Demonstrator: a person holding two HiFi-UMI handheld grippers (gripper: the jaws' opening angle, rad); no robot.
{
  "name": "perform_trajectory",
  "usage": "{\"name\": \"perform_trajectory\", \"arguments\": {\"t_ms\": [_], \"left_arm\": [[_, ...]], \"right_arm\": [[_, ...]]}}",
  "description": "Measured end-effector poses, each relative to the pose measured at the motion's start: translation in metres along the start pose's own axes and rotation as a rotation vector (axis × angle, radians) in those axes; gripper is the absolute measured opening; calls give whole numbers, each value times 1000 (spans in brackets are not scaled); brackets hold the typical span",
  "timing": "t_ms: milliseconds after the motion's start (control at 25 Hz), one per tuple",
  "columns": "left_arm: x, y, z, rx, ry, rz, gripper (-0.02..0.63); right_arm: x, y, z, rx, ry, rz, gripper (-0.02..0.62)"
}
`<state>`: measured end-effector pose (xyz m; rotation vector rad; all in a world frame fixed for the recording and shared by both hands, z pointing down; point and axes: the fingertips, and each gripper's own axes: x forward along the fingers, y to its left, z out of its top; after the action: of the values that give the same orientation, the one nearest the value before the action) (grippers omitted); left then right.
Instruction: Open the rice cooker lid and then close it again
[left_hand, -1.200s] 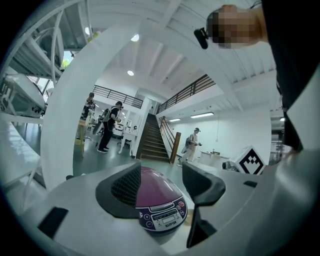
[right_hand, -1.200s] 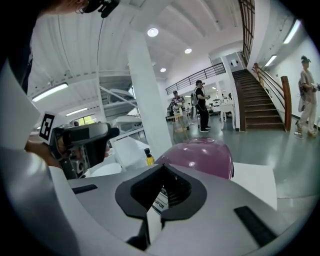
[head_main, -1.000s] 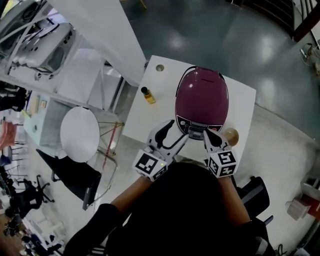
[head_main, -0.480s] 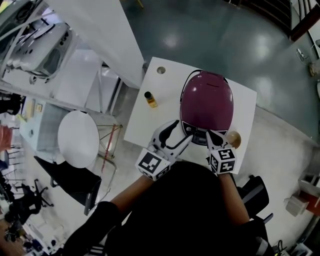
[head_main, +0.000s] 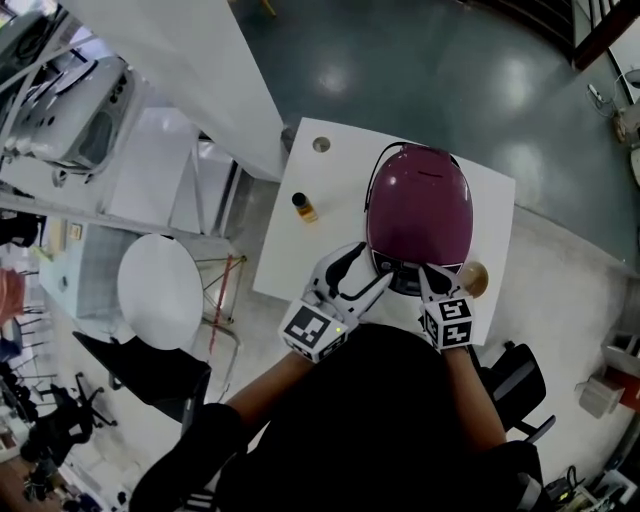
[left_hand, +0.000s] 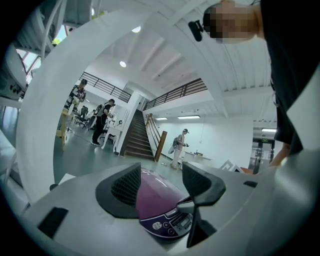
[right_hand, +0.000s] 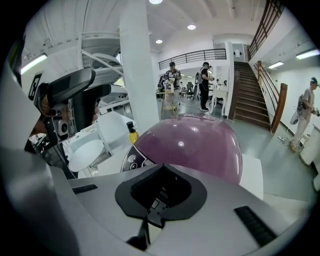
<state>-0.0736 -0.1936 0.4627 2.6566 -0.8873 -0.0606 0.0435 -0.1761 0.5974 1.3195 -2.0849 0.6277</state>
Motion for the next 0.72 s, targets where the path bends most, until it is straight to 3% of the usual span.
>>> {"name": "perform_trajectory", "arguments": {"t_ms": [360, 720], "left_arm": [[-2, 13, -1, -31, 18, -6, 239], [-1, 7, 9, 17, -7, -28, 239]], "right_arm": [[2, 2, -1, -51, -9, -50, 0], [1, 3, -4, -60, -20, -111, 0]]}}
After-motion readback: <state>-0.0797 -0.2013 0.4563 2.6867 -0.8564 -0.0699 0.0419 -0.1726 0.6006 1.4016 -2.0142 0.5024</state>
